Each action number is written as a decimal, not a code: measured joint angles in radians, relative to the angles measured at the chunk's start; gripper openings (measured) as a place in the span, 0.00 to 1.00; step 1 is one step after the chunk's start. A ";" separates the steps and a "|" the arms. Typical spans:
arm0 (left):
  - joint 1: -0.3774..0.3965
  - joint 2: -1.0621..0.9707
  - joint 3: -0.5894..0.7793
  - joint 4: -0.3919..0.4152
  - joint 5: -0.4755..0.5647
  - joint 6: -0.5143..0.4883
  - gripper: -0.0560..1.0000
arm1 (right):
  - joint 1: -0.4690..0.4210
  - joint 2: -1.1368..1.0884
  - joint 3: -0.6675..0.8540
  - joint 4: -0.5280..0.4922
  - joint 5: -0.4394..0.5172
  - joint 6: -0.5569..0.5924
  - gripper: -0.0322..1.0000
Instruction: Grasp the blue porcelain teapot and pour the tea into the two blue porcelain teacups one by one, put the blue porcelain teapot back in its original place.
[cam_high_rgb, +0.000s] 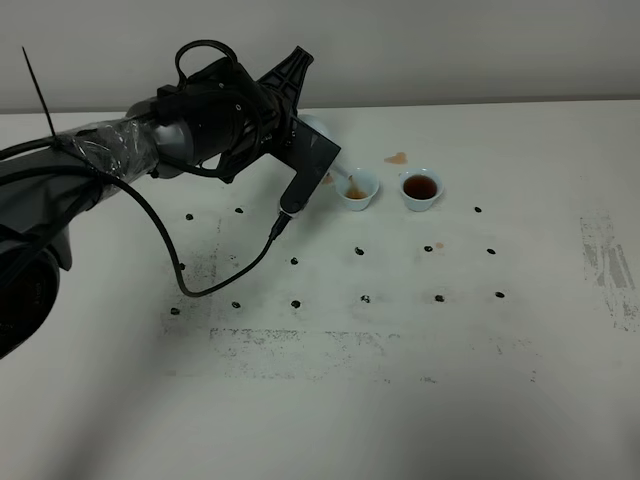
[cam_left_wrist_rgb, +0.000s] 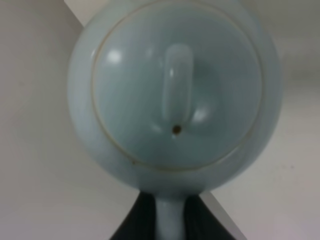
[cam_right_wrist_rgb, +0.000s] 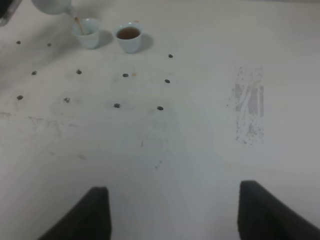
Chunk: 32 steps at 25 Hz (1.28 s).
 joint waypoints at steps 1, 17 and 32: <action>0.000 0.000 0.000 0.000 0.000 0.000 0.13 | 0.000 0.000 0.000 0.000 0.000 0.000 0.58; 0.000 0.000 0.000 0.022 0.003 0.000 0.13 | 0.000 0.000 0.000 0.000 0.000 0.000 0.58; 0.000 0.000 0.000 0.027 0.003 0.000 0.13 | 0.000 0.000 0.000 0.000 0.000 0.000 0.58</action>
